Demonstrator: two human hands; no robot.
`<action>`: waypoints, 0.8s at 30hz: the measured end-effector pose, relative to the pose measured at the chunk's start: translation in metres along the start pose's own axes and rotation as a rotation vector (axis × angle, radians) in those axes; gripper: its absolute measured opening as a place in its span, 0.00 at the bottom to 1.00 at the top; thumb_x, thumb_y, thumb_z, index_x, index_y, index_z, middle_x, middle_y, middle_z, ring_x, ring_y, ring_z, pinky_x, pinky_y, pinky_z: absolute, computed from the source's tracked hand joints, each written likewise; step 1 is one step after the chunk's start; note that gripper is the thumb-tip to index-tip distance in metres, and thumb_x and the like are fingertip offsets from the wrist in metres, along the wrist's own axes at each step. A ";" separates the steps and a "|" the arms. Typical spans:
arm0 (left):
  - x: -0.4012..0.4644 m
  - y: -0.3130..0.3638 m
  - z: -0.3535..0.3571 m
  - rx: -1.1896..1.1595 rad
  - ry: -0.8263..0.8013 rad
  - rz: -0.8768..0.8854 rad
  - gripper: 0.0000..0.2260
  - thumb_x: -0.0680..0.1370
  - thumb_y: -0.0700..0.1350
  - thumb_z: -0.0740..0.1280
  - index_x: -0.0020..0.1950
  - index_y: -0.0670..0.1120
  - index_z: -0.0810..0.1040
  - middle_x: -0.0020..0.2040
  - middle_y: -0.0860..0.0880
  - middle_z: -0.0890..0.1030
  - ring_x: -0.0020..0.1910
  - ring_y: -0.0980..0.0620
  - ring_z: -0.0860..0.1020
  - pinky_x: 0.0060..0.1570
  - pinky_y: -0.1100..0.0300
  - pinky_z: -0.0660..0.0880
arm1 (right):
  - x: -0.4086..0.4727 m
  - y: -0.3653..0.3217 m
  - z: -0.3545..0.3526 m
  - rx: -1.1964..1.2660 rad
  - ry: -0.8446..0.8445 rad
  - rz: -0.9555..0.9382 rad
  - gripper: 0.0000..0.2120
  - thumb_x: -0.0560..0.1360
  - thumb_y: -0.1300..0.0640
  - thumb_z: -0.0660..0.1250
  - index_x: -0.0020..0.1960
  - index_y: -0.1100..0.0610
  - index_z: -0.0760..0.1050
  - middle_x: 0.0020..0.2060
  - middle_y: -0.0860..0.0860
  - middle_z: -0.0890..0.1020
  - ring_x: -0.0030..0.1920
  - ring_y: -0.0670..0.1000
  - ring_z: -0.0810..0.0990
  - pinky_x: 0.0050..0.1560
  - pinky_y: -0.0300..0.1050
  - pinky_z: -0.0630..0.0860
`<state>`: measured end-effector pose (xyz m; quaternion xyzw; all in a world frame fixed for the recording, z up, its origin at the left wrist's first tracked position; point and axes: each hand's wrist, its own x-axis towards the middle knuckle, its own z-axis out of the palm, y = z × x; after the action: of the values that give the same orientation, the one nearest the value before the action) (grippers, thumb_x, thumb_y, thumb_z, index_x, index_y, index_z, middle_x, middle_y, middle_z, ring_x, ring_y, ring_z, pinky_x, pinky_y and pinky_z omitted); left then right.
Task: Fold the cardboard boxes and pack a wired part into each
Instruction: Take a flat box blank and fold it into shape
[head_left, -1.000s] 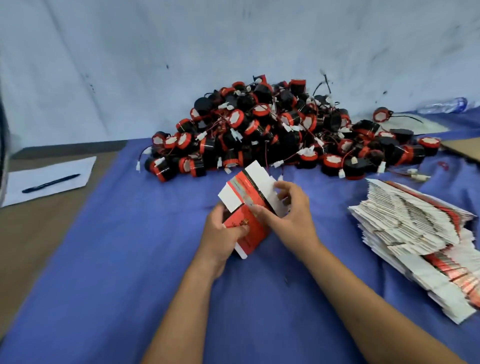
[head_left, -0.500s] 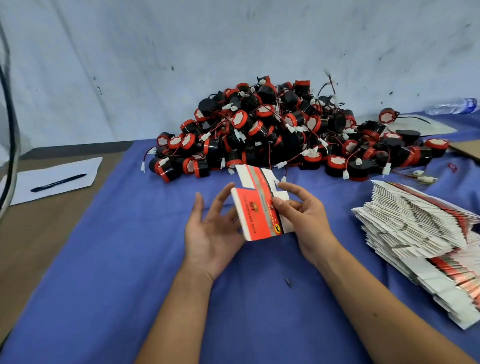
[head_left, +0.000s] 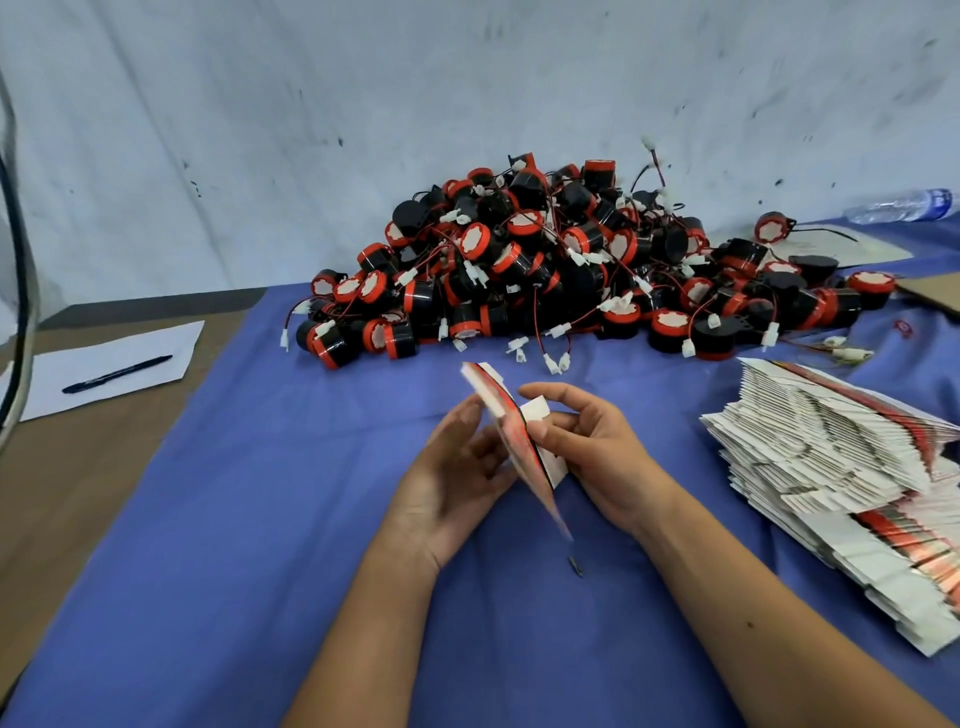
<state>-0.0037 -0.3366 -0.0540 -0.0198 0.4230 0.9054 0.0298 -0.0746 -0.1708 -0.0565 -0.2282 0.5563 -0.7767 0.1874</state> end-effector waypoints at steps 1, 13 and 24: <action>0.001 0.001 0.000 -0.037 0.005 0.005 0.33 0.59 0.50 0.86 0.61 0.42 0.83 0.55 0.35 0.82 0.53 0.39 0.82 0.59 0.42 0.80 | 0.000 -0.001 -0.001 0.035 -0.002 0.000 0.18 0.74 0.60 0.75 0.63 0.56 0.80 0.44 0.68 0.83 0.42 0.57 0.84 0.48 0.50 0.80; -0.002 -0.010 0.007 0.047 -0.184 0.024 0.22 0.64 0.47 0.86 0.55 0.43 0.86 0.52 0.40 0.86 0.56 0.43 0.84 0.59 0.47 0.81 | -0.006 -0.001 0.002 0.410 0.065 0.168 0.26 0.65 0.57 0.69 0.61 0.65 0.73 0.53 0.65 0.72 0.53 0.62 0.67 0.55 0.56 0.66; 0.009 -0.001 -0.001 -0.312 0.166 0.006 0.12 0.82 0.47 0.65 0.54 0.41 0.85 0.44 0.46 0.88 0.41 0.52 0.87 0.40 0.58 0.84 | -0.001 0.004 0.003 -0.082 -0.285 -0.002 0.50 0.68 0.65 0.76 0.82 0.43 0.56 0.80 0.47 0.64 0.81 0.49 0.58 0.75 0.68 0.63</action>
<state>-0.0126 -0.3367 -0.0561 -0.0977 0.2783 0.9554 -0.0115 -0.0715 -0.1739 -0.0599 -0.3444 0.5552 -0.7131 0.2541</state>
